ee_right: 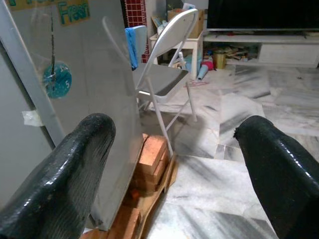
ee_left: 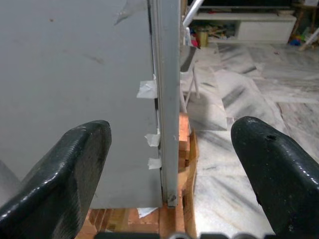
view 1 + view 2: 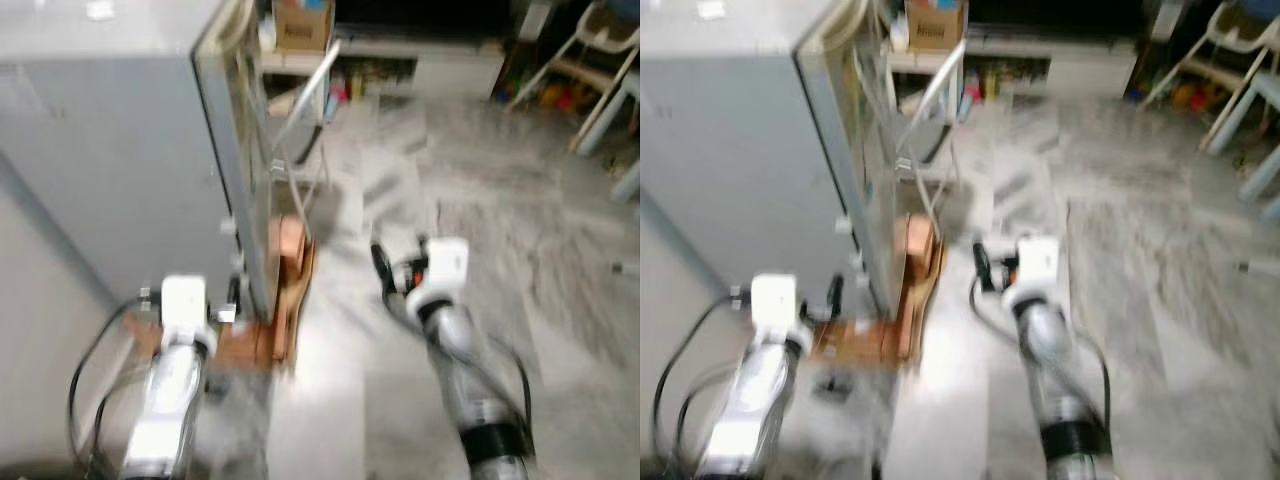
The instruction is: Restocking fridge
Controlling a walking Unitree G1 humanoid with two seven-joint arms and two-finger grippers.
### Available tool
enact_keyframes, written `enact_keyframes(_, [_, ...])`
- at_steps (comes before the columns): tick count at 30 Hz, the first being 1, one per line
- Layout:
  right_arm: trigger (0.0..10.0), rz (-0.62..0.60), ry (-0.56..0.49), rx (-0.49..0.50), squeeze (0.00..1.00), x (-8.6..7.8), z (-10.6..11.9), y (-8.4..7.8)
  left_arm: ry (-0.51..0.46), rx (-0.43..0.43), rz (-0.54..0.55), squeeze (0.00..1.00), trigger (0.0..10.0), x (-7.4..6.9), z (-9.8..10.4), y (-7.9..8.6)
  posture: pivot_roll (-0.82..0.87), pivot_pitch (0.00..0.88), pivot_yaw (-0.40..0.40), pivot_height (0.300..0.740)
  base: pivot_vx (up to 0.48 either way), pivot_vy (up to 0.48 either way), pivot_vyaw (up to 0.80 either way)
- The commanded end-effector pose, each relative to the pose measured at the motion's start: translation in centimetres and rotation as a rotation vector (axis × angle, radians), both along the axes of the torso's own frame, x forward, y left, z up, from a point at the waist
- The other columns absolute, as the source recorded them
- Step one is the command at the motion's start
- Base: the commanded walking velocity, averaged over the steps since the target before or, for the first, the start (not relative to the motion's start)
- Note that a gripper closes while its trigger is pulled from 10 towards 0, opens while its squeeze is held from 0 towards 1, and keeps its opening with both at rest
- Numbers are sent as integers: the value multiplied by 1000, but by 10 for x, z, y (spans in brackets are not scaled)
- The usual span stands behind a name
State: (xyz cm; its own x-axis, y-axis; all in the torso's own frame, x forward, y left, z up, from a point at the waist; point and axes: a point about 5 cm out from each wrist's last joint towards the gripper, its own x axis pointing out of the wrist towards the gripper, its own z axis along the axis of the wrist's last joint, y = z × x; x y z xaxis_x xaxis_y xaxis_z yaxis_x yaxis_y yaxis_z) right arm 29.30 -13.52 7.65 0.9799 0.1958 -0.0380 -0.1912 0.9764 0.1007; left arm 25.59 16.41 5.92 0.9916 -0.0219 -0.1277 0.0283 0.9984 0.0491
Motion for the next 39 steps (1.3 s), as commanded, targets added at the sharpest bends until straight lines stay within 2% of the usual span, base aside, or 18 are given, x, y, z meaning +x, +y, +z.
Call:
enact_keyframes(1, [10000,-14,-15,-1,0,2,4,-4,-18,-2,-11,0,10000,2,4,-2,13,0,-23,740,274,0,0])
enact_keyframes(26, [10000,-24,-13,-10,0,3,3,-3,-18,-16,-34,0,10000,1,3,-5,16,0,-24,740,273,0,0])
enact_keyframes(39, [10000,-29,-10,-16,0,3,3,-4,-16,-16,-42,0,10000,3,2,-6,13,0,-24,740,393,0,0])
